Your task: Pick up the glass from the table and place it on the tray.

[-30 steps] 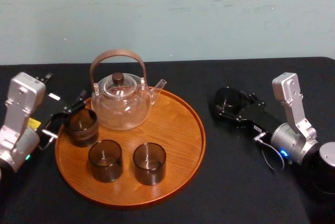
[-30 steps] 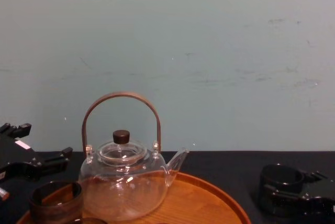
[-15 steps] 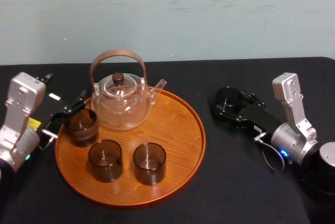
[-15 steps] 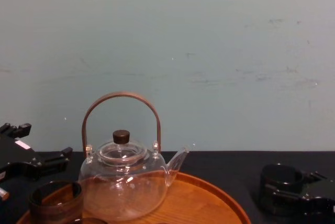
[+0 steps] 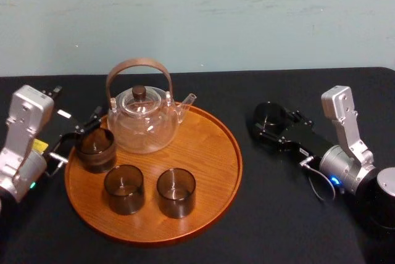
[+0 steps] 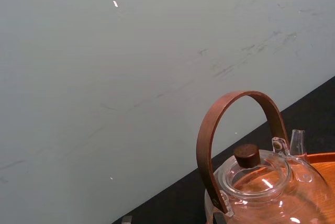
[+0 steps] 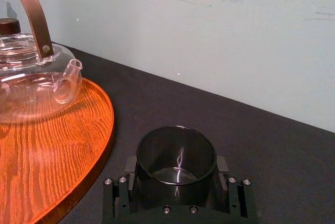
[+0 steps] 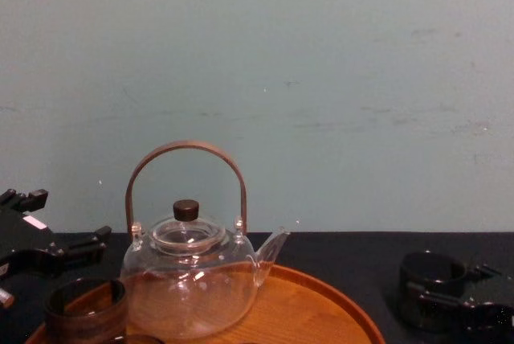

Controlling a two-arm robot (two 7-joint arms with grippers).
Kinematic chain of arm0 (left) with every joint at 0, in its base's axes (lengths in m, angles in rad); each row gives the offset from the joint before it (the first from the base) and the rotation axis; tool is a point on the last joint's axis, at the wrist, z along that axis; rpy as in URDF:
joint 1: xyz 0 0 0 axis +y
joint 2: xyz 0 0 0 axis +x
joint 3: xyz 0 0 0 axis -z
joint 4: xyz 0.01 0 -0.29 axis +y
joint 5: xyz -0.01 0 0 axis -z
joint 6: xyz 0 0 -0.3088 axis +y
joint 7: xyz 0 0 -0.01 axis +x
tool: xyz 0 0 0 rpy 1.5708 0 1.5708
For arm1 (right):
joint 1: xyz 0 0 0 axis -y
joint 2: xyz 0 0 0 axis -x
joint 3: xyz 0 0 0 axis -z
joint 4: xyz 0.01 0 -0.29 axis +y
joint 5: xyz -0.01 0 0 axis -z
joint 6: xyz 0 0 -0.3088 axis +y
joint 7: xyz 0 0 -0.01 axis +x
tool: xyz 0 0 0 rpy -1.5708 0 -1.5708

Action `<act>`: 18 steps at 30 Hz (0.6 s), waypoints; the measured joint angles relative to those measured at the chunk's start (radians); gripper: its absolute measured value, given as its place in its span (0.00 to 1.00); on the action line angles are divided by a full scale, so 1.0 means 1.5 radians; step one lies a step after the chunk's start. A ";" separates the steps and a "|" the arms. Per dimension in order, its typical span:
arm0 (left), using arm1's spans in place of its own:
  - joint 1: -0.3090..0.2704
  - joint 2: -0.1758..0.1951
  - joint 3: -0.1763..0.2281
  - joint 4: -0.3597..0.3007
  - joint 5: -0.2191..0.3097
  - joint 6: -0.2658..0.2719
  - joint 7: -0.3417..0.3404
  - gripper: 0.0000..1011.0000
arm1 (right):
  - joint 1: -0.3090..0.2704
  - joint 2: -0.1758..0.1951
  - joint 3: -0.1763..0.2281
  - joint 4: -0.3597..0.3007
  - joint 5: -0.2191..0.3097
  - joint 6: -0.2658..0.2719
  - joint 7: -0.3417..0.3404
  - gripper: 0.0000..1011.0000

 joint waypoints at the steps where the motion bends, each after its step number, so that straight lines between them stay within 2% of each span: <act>1: 0.000 0.000 0.000 0.000 0.000 0.000 0.000 0.99 | 0.000 0.000 0.000 0.000 0.000 0.000 0.000 0.89; 8: 0.000 0.000 0.000 0.000 0.000 0.000 0.000 0.99 | -0.006 0.002 0.001 -0.012 0.001 -0.002 0.004 0.89; 12: 0.000 0.000 0.000 0.000 0.000 0.000 0.000 0.99 | -0.016 0.007 0.001 -0.038 0.002 -0.003 0.006 0.89; 18: 0.000 0.000 0.000 0.000 0.000 0.000 0.000 0.99 | -0.039 0.015 -0.003 -0.098 0.008 -0.002 0.015 0.89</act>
